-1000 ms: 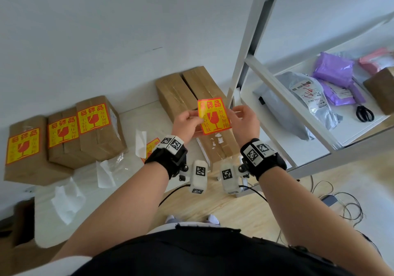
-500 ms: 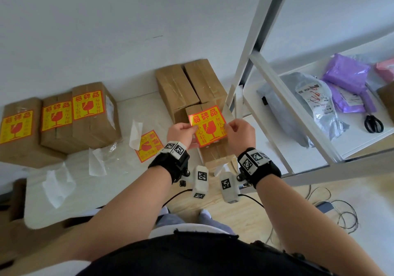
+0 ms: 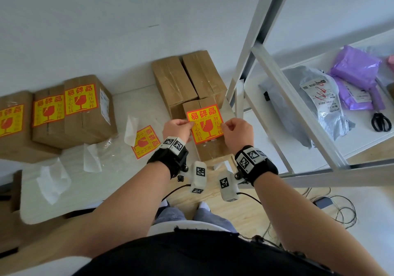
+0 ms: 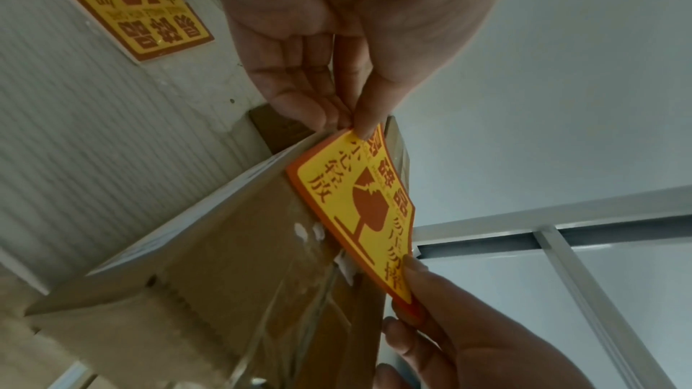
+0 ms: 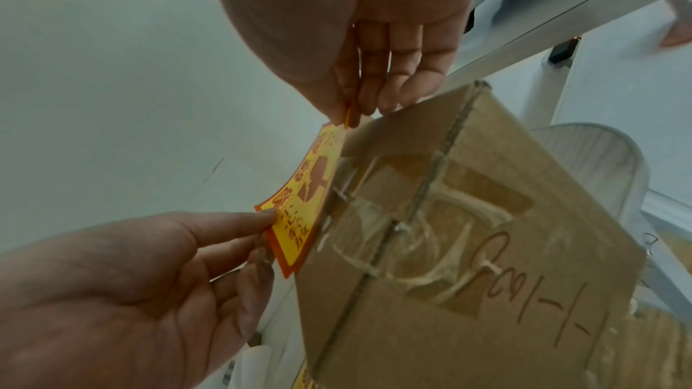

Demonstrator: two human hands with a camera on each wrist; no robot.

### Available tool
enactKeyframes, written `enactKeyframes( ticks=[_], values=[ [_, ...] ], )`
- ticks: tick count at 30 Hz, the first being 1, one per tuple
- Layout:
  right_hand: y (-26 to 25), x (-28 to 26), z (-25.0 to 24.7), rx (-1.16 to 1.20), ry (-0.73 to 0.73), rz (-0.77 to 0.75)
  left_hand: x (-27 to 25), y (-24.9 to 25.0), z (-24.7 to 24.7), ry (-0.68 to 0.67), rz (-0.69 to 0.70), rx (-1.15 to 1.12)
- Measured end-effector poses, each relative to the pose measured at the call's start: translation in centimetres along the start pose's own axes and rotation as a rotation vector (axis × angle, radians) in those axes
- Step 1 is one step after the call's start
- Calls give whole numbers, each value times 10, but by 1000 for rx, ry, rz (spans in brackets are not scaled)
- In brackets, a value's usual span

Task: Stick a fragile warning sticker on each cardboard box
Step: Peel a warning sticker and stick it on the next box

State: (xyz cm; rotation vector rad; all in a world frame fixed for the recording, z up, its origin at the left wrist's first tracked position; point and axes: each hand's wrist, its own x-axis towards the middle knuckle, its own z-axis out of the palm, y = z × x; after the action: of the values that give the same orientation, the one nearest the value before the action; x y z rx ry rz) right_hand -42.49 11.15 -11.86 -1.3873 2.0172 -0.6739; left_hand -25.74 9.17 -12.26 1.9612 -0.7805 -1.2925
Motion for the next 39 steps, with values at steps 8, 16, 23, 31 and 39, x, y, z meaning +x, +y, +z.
enactKeyframes(
  ticks=[8,16,23,31,39],
  values=[
    [0,0,2,-25,2,-7,3,0,2,-19,-57,-28],
    [1,1,-1,-24,16,20,2,1,6,-36,-59,-18],
    [5,2,-2,-35,28,22,-1,6,9,-43,-56,-9],
    [9,4,0,-42,33,12,0,8,11,-36,-52,34],
    [9,6,5,-63,11,-18,4,8,8,-29,-85,41]
  ],
)
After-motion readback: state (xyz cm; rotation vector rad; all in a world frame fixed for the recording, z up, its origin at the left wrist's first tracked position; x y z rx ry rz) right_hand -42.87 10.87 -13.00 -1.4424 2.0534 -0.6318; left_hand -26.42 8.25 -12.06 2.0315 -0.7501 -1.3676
